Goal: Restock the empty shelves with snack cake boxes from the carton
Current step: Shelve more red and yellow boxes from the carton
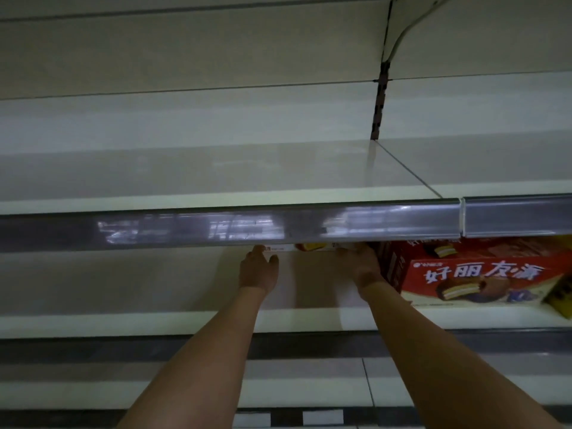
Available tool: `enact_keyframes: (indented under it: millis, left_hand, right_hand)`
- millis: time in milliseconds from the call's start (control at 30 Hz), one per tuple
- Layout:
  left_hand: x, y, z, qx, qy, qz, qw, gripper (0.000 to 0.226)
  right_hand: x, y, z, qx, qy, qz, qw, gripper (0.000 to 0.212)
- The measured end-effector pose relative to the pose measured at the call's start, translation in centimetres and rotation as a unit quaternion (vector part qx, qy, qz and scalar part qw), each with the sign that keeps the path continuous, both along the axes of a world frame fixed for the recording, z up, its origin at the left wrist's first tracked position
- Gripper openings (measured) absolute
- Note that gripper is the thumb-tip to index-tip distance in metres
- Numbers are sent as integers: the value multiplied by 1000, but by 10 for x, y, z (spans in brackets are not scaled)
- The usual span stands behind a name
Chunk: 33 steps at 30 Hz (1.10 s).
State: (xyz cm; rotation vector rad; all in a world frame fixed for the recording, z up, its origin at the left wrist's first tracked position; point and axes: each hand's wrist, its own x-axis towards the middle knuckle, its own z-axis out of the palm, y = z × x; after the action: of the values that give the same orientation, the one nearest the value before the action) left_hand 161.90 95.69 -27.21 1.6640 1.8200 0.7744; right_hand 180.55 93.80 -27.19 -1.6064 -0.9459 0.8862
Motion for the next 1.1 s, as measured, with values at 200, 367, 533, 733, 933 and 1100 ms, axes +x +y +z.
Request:
enact_keyframes:
  millis: [200,367,533,733,933,1100]
  left_hand:
    - [3,-20,0,-31,14,-30,999,45]
    - [6,-57,5,-18,-34,-62,997,40]
    - [6,-119,15,28,-49,-115,992,37]
    - [33,-204,-1,-31,-59,-210,975,30]
    - [93,-310,-42,-103,-24,-355,929,37]
    - [157,-418,-66,-143,4,-460,877,29]
  right_hand:
    - [-9,-49,8,-23,-64,-22,997,34]
    - [-8,-116,14,-49,-74,-75,993,45]
    - [-10,-201,16,-60,-56,-131,988,49]
    - [-4,-328,-10,-93,-10,-223,970,50]
    - [15,-463,-37,-125,22,-361,924,48]
    - [32,-596,-54,-158,74,-466,867,50]
